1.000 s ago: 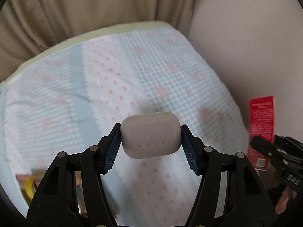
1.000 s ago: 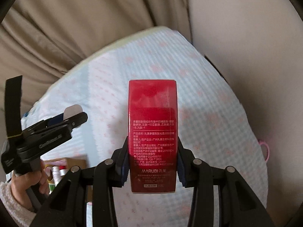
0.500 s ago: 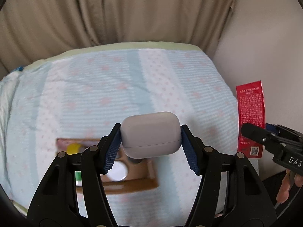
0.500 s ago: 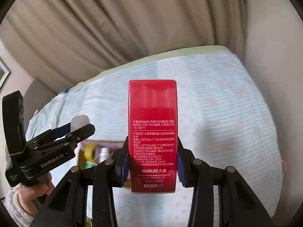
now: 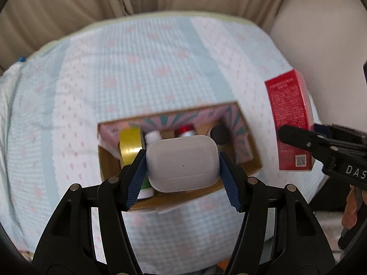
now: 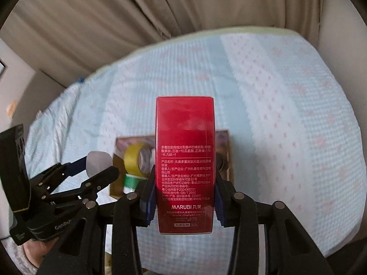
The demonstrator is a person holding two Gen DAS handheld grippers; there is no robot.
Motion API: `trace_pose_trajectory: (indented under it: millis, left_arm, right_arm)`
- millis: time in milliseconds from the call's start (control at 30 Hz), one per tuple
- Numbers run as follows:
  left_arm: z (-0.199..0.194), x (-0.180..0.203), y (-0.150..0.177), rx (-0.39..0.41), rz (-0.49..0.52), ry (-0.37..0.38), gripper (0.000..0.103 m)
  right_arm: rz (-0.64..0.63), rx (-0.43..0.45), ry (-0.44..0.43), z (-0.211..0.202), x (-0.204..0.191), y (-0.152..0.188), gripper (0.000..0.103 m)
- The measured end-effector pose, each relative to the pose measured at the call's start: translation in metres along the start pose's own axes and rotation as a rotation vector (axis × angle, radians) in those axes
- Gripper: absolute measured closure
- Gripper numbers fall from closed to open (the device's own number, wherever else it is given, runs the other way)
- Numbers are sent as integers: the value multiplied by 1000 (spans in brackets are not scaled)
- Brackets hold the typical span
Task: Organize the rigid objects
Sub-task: 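Carry the earbud case and red box into the cardboard box, then release the earbud case and red box into the box and lift both tools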
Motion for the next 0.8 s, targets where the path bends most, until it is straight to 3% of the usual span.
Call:
trace_pose_trajectory:
  millis: [333,533,600,633,667,733,800]
  left_arm:
    - [110,-18,27,-113,66,1,45]
    - [138,-22,26,-131,81,24,44]
    - [142,-21,23,-146,88,29,32]
    - [144,-18,23,-155,99,44,7]
    - [142,-15,23,-158,105,57,0]
    - [138,-13,23,-145,123,23,0]
    - [136,-13,25,-145,131,12,0]
  right_arm:
    - [-137,-135,106,106,-1,9,65]
    - [-121,-160,94,143,9,9,65]
    - [-108,-178,72,150,11,9,64]
    - [-93,-198,64,155,13,10,61]
    - [-77,-210,62,158,15,10,54]
    - [-53,-192,52,154,21,10,0]
    - [-36,-170,62,146,27,10,0]
Point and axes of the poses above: each gripper's, at about its wrist camera, not at the fingertips, and z roughly the way its jaws point, x to its right, y to its underside, the point moved 7 cm from there along z, roughly the way its jaws point, and after that the axes turned 8 degrees about -x, right-handed, at the moved point
